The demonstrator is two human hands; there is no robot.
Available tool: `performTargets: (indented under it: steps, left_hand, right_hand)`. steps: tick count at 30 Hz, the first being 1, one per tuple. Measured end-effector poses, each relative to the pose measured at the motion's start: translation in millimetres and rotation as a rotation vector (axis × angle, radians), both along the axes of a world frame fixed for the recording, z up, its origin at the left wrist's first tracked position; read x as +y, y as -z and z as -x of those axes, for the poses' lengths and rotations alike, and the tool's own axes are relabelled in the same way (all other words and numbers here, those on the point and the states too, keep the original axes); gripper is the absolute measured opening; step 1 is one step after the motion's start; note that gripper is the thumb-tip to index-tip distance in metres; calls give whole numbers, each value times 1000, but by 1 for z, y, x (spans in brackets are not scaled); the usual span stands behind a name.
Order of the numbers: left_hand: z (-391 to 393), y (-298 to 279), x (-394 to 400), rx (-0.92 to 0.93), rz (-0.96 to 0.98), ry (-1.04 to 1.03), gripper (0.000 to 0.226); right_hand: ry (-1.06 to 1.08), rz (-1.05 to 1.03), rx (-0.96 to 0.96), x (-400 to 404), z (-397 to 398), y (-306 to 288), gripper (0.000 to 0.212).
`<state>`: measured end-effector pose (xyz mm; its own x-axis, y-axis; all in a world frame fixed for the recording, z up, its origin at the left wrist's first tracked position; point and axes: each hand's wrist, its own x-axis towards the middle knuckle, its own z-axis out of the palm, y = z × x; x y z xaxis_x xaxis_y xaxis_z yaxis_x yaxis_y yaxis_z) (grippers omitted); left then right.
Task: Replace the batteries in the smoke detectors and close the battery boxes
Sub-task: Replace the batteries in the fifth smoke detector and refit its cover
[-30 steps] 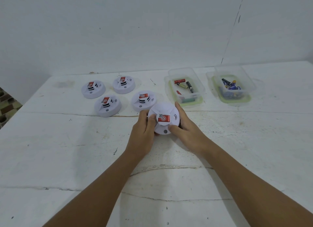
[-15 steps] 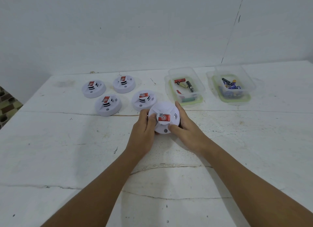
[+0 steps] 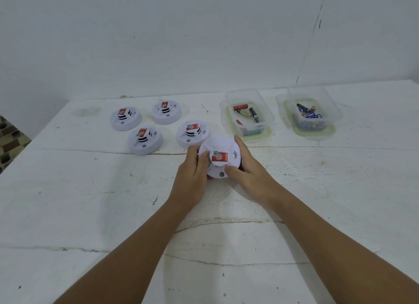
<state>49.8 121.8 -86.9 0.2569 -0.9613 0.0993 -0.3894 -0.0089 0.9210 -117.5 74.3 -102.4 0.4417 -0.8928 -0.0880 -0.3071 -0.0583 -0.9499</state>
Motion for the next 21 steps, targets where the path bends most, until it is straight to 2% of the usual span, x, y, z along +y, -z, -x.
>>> performTargets:
  steps: [21]
  left_hand:
    - [1, 0, 0, -12, -8, 3, 21]
  right_hand:
    - [0, 12, 15, 1, 0, -4, 88]
